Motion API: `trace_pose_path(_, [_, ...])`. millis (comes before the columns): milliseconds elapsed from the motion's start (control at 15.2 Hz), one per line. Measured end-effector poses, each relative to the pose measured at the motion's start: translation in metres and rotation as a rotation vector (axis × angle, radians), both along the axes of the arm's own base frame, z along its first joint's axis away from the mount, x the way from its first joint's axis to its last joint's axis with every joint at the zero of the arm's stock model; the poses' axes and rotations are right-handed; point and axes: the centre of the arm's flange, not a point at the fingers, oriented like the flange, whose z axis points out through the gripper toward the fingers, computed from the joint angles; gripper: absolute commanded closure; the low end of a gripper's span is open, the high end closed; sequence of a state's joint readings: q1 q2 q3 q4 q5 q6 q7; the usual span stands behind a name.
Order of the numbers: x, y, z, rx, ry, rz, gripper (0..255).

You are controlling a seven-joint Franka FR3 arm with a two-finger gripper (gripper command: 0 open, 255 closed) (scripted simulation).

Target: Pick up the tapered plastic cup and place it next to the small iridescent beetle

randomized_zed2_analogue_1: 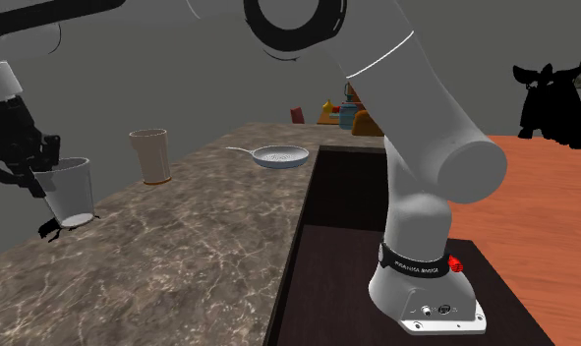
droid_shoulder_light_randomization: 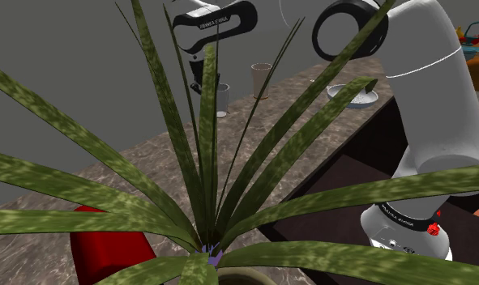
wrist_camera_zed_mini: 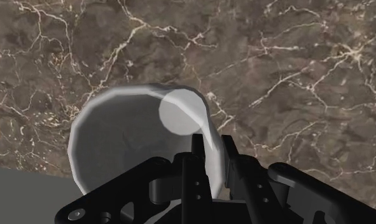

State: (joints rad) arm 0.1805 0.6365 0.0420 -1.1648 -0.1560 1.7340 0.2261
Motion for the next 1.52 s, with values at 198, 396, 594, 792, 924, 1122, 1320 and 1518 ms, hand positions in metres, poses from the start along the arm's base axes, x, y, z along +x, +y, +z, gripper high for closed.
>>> trace_pose_path(198, [0.0, 0.0, -0.016, 0.0, 0.0, 0.0, 255])
trace_pose_path(396, [0.0, 0.0, -0.031, 0.0, 0.0, 0.0, 255])
trace_pose_path(594, [-0.001, 0.0, -0.044, 0.0, 0.0, 0.0, 255])
trace_pose_path(792, [-0.001, 0.0, -0.046, 0.0, 0.0, 0.0, 255])
trace_pose_path(924, [-0.001, 0.0, -0.046, 0.0, 0.0, 0.0, 255])
trace_pose_path(1122, [-0.001, 0.0, -0.046, 0.0, -0.001, 0.0, 0])
trace_pose_path(1320, [-0.001, 0.0, -0.046, 0.0, -0.001, 0.0, 0])
trace_pose_path(1518, [-0.001, 0.002, -0.031, 0.0, -0.001, 0.0, 0])
